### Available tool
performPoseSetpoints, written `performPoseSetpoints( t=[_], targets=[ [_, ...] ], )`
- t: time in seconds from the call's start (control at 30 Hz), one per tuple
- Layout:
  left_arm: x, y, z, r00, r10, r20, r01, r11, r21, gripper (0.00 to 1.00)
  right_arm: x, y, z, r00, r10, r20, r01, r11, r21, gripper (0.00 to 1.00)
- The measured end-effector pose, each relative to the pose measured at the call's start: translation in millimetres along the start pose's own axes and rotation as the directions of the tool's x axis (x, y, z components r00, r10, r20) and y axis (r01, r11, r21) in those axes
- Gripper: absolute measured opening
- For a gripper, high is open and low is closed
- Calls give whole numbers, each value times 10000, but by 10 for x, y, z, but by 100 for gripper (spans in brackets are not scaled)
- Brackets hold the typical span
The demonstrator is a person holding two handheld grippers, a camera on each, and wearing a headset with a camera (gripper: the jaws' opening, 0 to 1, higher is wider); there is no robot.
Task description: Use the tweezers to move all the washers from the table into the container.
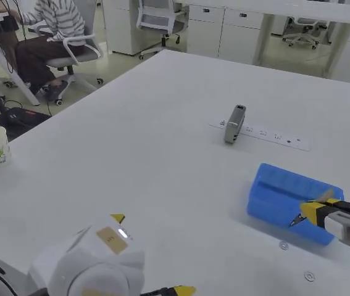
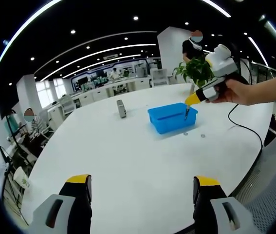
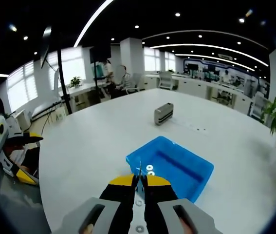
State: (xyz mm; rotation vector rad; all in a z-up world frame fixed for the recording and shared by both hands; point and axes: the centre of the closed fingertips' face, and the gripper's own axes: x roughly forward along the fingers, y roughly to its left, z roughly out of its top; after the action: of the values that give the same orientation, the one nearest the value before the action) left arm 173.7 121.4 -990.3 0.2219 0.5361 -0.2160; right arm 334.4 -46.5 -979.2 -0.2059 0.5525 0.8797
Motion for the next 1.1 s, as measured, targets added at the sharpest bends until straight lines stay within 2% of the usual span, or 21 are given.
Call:
performPoseSetpoints(
  t=[0.43,0.77,1.1],
  targets=[
    [7,-4,-10,10000,-38,-53,38,10000,19,87,130,-17,-226,9984,-44,-569,50,9999,105,3],
    [11,13,-27,9999,48,-154,-47,10000,58,86,140,-45,-291,9966,-92,-819,99,9999,75,3],
    [15,17,-30,9998,65,-175,-64,10000,71,86,172,-46,-345,9931,-208,-1151,166,9992,-377,3]
  ],
)
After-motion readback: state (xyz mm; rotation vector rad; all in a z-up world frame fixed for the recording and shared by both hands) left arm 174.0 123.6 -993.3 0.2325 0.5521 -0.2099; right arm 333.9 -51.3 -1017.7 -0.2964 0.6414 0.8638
